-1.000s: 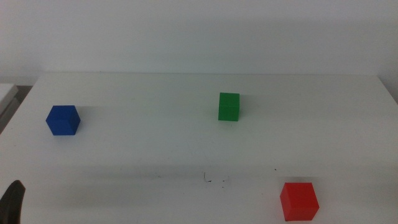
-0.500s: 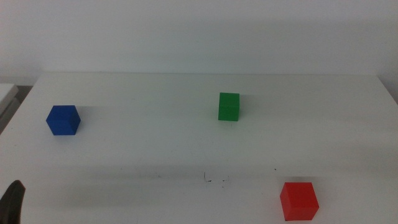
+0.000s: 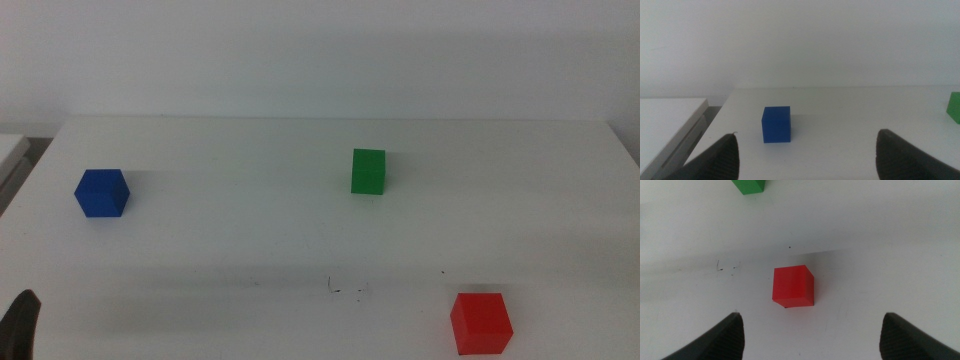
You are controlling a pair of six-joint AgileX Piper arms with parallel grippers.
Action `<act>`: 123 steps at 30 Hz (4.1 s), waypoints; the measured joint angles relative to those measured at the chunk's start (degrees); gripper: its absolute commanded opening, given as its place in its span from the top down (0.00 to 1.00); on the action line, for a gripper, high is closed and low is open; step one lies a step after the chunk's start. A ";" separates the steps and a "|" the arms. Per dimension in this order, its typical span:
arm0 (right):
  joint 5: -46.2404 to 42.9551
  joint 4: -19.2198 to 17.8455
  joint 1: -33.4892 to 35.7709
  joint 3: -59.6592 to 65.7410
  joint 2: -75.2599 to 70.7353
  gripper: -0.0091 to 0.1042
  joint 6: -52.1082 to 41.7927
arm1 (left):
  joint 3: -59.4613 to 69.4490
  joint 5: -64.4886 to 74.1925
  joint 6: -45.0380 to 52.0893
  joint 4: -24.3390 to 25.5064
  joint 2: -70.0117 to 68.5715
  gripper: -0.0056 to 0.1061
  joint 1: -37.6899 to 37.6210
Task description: Stack red cubes first, then green, then blue cubes in a specific spot.
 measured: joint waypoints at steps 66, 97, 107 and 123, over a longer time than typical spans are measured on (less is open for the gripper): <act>-9.18 -32.05 37.05 -17.51 65.84 0.91 43.26 | 0.00 0.00 0.00 0.00 0.00 0.11 0.00; 4.56 -27.65 44.07 -61.40 94.94 0.89 44.51 | 0.00 0.00 0.00 0.00 0.00 0.11 0.00; 5.95 -27.50 44.07 -61.51 96.82 0.89 44.74 | 0.00 0.00 0.00 0.00 0.00 0.11 0.00; 6.58 -27.46 44.07 -61.94 97.51 0.79 45.72 | 0.00 0.00 0.00 0.00 0.00 0.11 0.00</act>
